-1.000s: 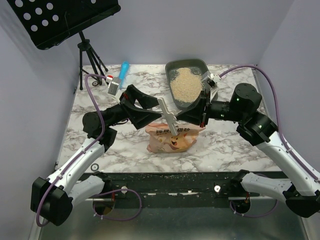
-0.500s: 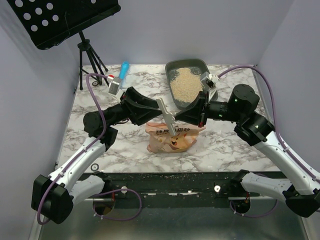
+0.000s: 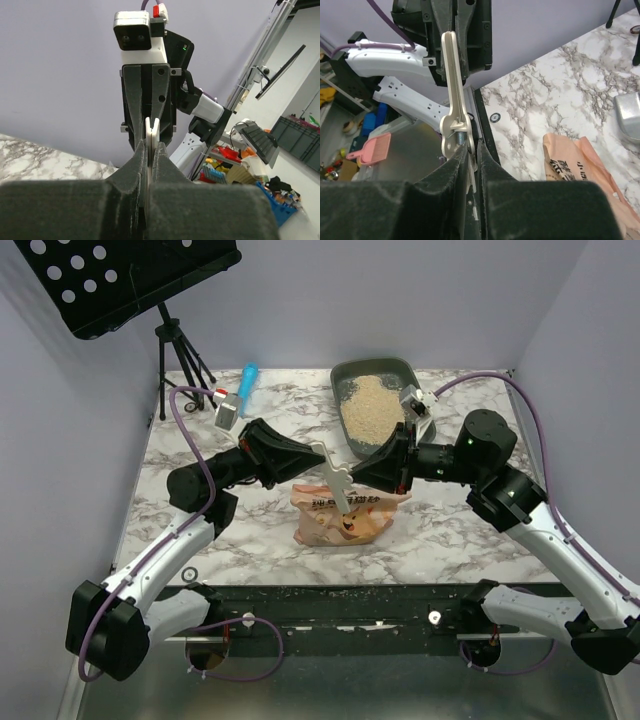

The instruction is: Fill the litter box with clean litter

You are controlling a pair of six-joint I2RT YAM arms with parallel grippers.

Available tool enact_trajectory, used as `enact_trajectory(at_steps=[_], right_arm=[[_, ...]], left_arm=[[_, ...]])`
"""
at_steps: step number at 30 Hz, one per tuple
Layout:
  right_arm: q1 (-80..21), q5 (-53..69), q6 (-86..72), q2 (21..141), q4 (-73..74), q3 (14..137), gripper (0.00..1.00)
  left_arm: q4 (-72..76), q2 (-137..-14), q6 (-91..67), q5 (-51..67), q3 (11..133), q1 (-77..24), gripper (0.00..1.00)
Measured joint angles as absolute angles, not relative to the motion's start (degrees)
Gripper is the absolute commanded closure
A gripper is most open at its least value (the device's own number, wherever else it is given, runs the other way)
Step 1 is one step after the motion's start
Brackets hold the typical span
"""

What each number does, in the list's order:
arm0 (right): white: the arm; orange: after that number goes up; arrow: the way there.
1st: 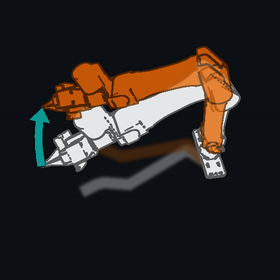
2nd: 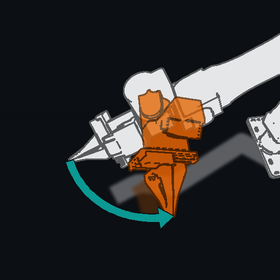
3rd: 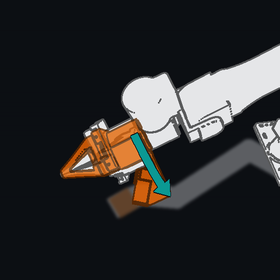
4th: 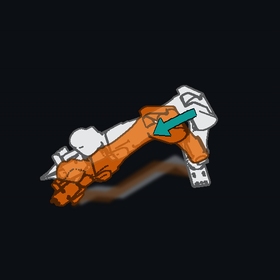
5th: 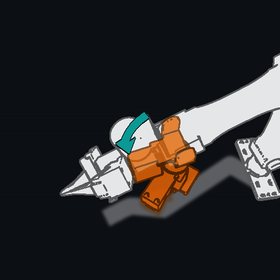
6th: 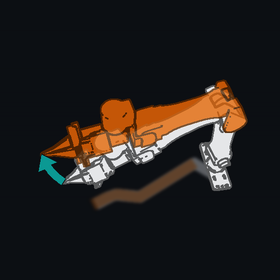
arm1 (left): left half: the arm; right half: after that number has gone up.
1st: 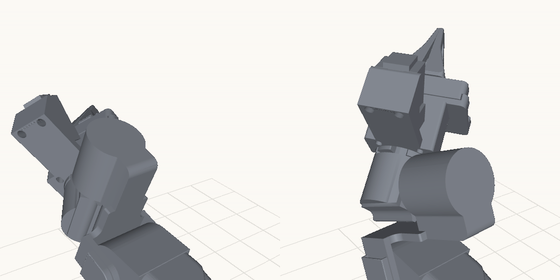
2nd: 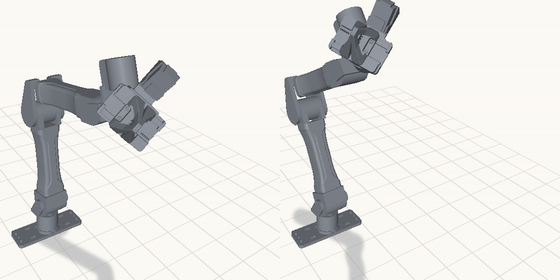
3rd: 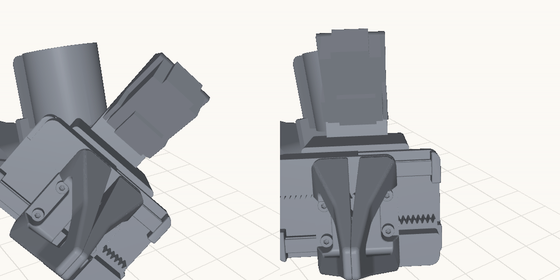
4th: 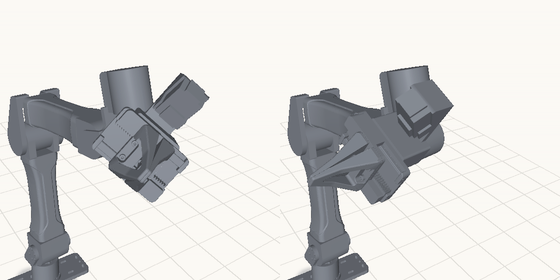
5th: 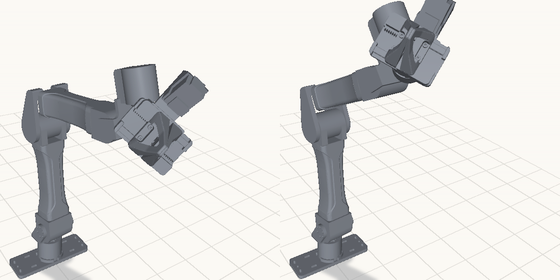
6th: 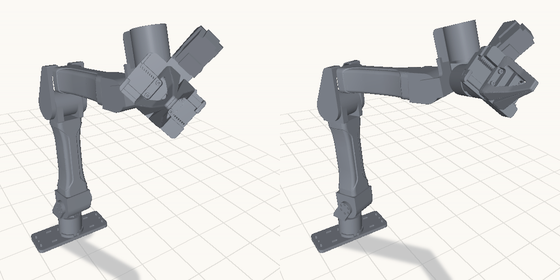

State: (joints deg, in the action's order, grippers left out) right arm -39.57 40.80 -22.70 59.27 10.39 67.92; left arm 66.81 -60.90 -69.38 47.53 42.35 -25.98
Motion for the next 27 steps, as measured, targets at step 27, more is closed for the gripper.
enact_trajectory(at_steps=[27], right_arm=[[-39.33,42.30,-12.19,58.52,19.84,73.45,0.33]], left_arm=[[56.97,-57.74,-63.44,50.43,42.48,-25.98,1.00]])
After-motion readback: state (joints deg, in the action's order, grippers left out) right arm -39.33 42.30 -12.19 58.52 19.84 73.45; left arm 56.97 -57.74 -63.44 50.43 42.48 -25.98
